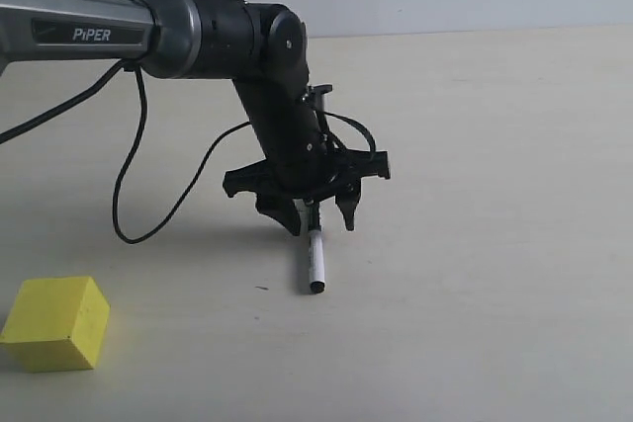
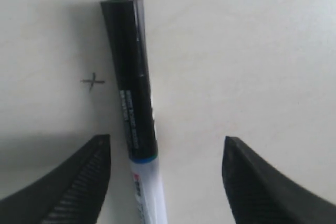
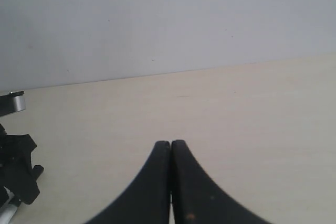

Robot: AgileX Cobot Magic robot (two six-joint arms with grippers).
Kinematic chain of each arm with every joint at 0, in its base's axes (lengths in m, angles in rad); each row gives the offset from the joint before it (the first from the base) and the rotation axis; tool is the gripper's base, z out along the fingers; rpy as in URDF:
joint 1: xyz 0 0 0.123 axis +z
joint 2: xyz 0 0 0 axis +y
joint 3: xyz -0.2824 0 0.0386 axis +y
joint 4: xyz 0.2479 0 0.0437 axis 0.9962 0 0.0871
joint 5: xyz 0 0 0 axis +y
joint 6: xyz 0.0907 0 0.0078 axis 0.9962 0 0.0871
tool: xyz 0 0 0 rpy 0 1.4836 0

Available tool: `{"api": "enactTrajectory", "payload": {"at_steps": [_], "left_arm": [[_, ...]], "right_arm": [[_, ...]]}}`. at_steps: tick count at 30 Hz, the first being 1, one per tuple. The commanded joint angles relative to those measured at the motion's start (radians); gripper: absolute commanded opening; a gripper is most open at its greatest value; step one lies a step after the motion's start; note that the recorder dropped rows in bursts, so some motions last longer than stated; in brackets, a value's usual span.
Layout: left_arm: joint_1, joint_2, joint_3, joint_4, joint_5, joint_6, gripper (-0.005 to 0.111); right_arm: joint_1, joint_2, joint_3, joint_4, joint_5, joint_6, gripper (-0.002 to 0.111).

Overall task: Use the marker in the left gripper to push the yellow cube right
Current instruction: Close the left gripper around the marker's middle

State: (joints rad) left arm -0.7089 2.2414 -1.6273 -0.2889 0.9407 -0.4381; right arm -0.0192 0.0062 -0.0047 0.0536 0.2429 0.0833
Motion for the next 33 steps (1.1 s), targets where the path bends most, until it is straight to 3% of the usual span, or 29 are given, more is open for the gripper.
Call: {"api": "enactTrajectory", "payload": {"at_steps": [1, 8, 18, 33], "left_arm": [[0.002, -0.006, -0.007, 0.035, 0.029, -0.033, 0.061], [-0.002, 0.014, -0.007, 0.066, 0.072, -0.084, 0.061], [-0.058, 0.027, -0.007, 0.099, 0.075, -0.116, 0.061], [-0.058, 0.027, -0.007, 0.099, 0.069, -0.115, 0.061]], "right_arm": [[-0.003, -0.006, 0.005, -0.004, -0.004, -0.003, 0.000], [-0.003, -0.006, 0.005, -0.004, -0.004, -0.003, 0.000], [-0.003, -0.006, 0.005, -0.004, -0.004, -0.003, 0.000], [-0.003, -0.006, 0.005, -0.004, -0.004, -0.003, 0.000]]}}
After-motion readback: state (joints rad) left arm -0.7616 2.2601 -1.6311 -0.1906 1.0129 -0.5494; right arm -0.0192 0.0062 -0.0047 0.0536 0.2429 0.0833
